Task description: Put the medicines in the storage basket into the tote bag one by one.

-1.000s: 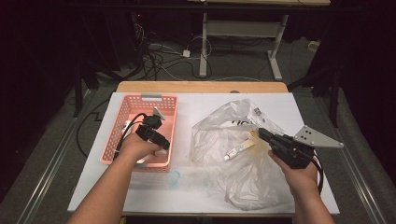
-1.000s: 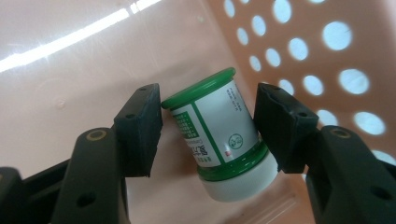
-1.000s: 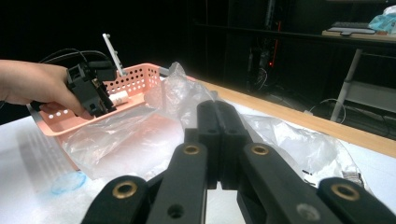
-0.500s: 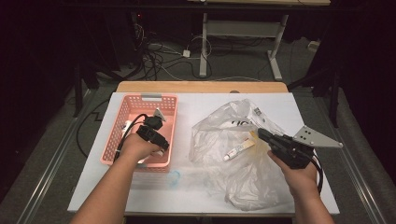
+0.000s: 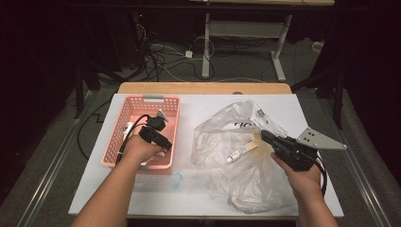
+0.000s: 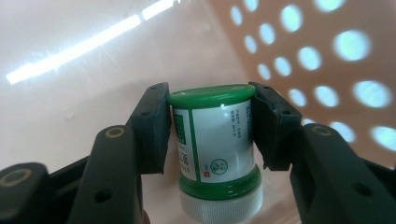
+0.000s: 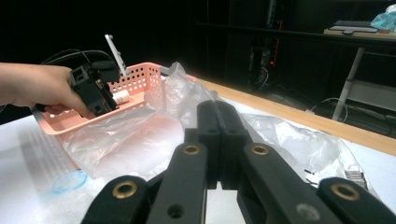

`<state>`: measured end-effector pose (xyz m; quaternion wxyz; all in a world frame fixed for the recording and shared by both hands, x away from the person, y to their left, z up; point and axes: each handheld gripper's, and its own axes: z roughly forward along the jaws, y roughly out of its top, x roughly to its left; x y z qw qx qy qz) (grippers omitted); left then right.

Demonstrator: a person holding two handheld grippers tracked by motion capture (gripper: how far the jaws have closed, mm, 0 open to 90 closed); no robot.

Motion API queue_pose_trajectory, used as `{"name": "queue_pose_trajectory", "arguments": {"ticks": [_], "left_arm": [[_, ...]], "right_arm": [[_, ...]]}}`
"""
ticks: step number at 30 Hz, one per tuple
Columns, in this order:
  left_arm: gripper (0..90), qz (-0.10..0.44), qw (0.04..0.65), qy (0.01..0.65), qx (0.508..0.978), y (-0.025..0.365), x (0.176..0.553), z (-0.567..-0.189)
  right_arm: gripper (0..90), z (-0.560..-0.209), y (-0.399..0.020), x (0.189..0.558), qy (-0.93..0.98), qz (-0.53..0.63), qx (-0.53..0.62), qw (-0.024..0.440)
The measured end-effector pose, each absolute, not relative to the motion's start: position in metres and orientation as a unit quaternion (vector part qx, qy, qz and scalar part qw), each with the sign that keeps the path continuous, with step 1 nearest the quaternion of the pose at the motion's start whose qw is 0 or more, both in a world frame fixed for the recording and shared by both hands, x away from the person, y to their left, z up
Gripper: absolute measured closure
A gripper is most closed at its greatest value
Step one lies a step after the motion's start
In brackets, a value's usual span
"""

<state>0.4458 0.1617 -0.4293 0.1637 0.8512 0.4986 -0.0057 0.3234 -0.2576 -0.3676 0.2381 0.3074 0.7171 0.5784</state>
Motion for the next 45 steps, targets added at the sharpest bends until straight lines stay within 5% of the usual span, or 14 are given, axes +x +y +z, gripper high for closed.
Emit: {"name": "queue_pose_trajectory", "arguments": {"ticks": [25,45], "left_arm": [[50.1,0.088,0.304,0.468,0.825,0.188,0.392,-0.399],[50.1,0.164,0.386,0.463,0.781,0.207,0.348,-0.413]], "right_arm": [[90.0,-0.366,-0.256,0.322,0.718,0.579,0.302,0.241],[90.0,-0.368,-0.254,0.321,0.721,0.575,0.303,0.24]]}}
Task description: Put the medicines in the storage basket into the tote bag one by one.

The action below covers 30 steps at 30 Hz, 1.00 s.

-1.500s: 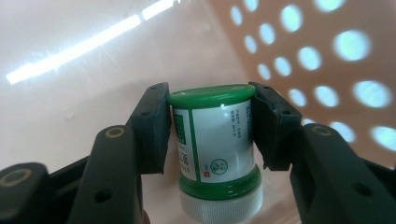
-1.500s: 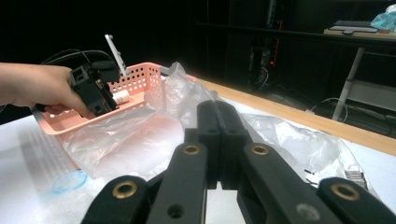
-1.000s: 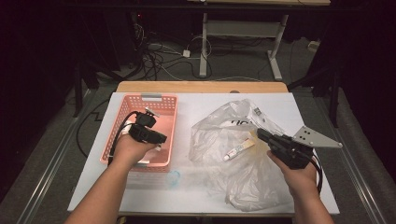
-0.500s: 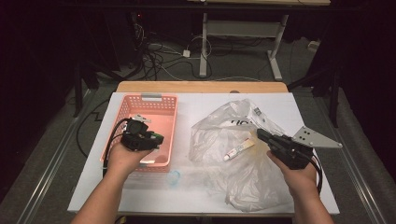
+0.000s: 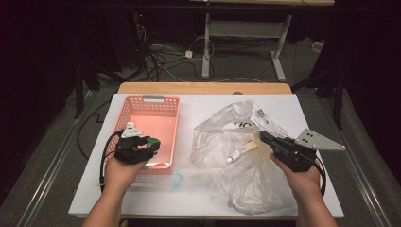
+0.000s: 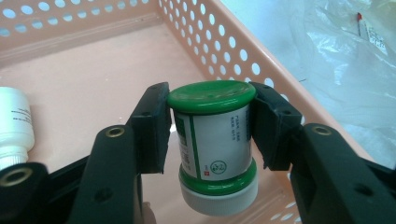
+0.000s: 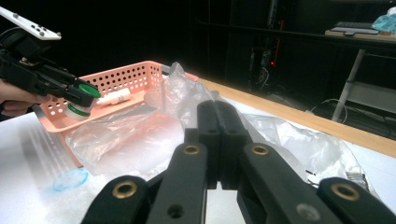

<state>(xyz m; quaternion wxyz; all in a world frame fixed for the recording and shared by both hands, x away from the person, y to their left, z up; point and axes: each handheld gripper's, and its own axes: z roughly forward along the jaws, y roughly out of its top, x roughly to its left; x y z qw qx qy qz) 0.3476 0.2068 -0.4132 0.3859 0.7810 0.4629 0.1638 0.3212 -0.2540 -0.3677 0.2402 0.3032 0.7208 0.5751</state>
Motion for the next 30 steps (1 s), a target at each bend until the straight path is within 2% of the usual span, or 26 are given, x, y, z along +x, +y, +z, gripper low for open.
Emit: {"name": "queue_pose_trajectory", "arguments": {"ticks": [11,30], "left_arm": [[50.1,0.188,0.406,0.445,0.776,0.206,0.34,-0.415],[50.1,0.177,0.459,0.409,0.769,0.187,0.32,-0.392]], "right_arm": [[90.0,-0.37,-0.251,0.322,0.725,0.571,0.301,0.239],[90.0,-0.368,-0.252,0.321,0.723,0.574,0.3,0.24]]}}
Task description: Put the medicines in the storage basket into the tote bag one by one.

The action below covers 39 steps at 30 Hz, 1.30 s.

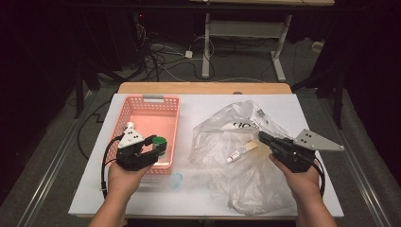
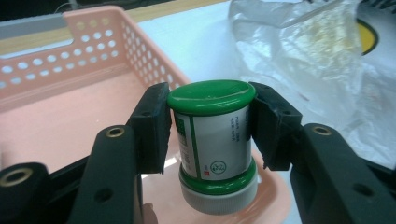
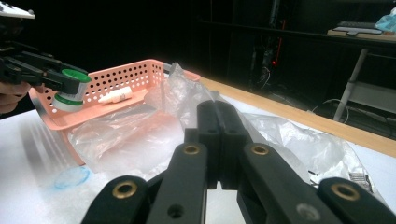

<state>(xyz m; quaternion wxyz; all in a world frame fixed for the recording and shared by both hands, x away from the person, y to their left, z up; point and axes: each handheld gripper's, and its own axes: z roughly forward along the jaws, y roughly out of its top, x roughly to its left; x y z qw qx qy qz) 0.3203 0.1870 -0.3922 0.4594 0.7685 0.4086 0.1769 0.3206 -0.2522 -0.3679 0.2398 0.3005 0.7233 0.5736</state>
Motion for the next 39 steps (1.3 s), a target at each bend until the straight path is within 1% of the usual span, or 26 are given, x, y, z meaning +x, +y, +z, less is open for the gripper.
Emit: {"name": "queue_pose_trajectory", "arguments": {"ticks": [9,23,39], "left_arm": [[50.2,0.158,0.469,0.376,0.784,0.164,0.31,-0.387],[50.1,0.129,0.468,0.336,0.807,0.135,0.294,-0.392],[50.1,0.113,0.476,0.295,0.821,0.106,0.279,-0.391]], "right_arm": [[90.0,-0.367,-0.253,0.32,0.723,0.575,0.298,0.242],[90.0,-0.366,-0.254,0.32,0.721,0.577,0.297,0.243],[90.0,-0.367,-0.253,0.319,0.724,0.574,0.296,0.242]]}}
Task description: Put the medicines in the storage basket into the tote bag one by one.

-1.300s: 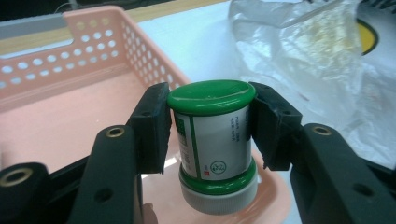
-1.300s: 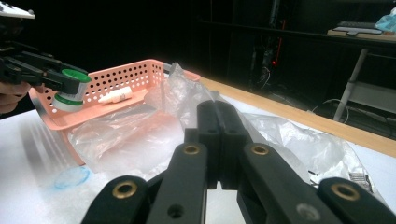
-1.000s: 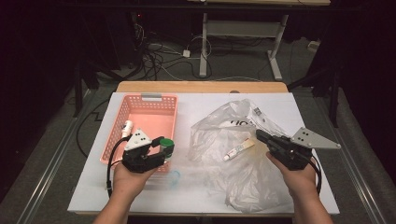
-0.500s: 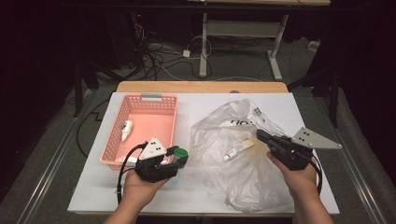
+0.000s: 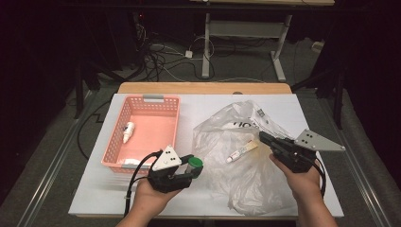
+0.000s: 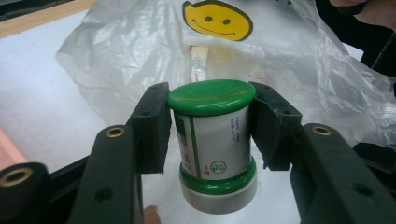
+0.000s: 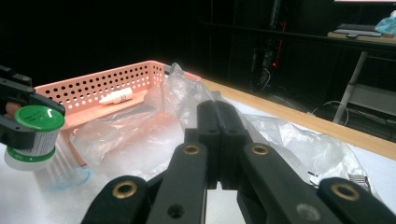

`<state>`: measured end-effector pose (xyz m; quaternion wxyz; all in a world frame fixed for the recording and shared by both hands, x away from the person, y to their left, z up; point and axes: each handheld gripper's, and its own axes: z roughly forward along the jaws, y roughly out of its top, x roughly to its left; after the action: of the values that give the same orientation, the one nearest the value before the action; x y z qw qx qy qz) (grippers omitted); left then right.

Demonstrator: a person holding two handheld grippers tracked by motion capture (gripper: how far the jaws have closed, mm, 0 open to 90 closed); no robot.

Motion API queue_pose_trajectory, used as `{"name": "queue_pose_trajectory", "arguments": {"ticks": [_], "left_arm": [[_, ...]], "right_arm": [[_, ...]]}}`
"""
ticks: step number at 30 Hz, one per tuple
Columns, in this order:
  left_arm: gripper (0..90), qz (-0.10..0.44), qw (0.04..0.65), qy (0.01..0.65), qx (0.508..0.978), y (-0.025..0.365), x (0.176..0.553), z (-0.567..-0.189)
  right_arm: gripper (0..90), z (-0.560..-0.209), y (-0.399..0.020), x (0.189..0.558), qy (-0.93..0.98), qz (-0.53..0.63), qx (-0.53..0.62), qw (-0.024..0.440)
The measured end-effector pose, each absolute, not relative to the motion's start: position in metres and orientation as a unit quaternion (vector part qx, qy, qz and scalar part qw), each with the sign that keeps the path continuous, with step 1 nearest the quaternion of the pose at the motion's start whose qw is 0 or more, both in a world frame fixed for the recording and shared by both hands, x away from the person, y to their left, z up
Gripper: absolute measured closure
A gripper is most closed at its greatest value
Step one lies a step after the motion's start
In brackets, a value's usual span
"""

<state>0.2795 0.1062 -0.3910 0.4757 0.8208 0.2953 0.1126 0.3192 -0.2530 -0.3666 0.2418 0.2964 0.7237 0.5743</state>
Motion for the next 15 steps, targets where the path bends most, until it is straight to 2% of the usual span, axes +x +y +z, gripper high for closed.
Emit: {"name": "queue_pose_trajectory", "arguments": {"ticks": [15], "left_arm": [[50.1,0.096,0.468,0.27,0.836,0.074,0.284,-0.404]], "right_arm": [[90.0,-0.368,-0.252,0.32,0.724,0.574,0.296,0.24]]}}
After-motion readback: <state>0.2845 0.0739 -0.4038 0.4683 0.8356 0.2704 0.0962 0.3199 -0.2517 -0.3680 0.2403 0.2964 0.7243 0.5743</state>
